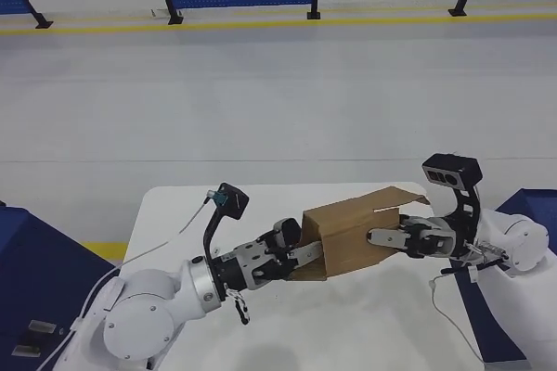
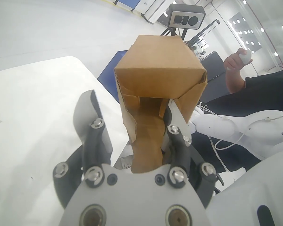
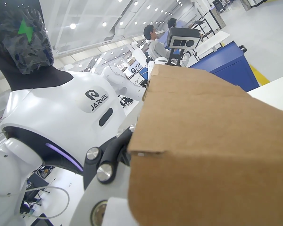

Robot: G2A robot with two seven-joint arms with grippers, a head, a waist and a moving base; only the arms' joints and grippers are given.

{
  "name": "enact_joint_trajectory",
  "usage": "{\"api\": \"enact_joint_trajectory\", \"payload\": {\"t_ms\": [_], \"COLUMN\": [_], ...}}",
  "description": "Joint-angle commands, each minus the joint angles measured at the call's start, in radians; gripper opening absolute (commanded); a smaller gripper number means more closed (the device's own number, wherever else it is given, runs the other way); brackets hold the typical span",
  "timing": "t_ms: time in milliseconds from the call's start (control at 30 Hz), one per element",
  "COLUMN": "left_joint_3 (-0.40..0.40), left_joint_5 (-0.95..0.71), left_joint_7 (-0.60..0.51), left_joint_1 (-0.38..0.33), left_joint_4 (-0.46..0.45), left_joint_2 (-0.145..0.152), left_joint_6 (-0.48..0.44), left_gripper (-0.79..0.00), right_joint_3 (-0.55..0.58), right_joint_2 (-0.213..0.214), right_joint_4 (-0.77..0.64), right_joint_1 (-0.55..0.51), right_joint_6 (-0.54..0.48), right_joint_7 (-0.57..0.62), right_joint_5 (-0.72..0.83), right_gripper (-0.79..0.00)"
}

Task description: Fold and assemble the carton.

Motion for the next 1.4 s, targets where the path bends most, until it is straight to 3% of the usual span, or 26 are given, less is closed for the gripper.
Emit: {"api": "enact_joint_trajectory", "payload": {"t_ms": [0, 800, 967, 1100, 1233, 1367], "left_joint_3": [0.004, -0.108, -0.128, -0.145, -0.157, -0.152], "left_joint_5": [-0.009, -0.18, -0.188, -0.182, -0.18, -0.158], "left_joint_7": [0.0, -0.01, 0.012, 0.016, 0.007, -0.019], "left_joint_1": [-0.002, 0.089, 0.104, 0.117, 0.125, 0.125], "left_joint_4": [-0.004, -0.064, -0.067, -0.073, -0.073, -0.073], "left_joint_2": [-0.001, 0.007, 0.008, 0.01, 0.012, 0.015], "left_joint_6": [0.001, -0.063, -0.068, -0.07, -0.082, -0.068], "left_gripper": [-0.425, -0.388, -0.314, -0.317, -0.382, -0.376], "right_joint_3": [-0.001, 0.008, 0.009, 0.01, 0.01, 0.008], "right_joint_2": [-0.001, -0.011, -0.013, -0.015, -0.017, -0.019], "right_joint_4": [0.0, -0.002, -0.002, -0.001, 0.001, 0.0], "right_joint_1": [0.001, 0.003, 0.003, 0.003, 0.003, 0.005], "right_joint_6": [0.003, 0.023, 0.024, 0.027, 0.028, 0.03], "right_joint_7": [0.001, -0.003, -0.005, -0.006, -0.003, 0.001], "right_joint_5": [-0.002, -0.014, -0.013, -0.012, -0.01, -0.011], "right_gripper": [-0.785, -0.785, -0.785, -0.785, -0.785, -0.785]}}
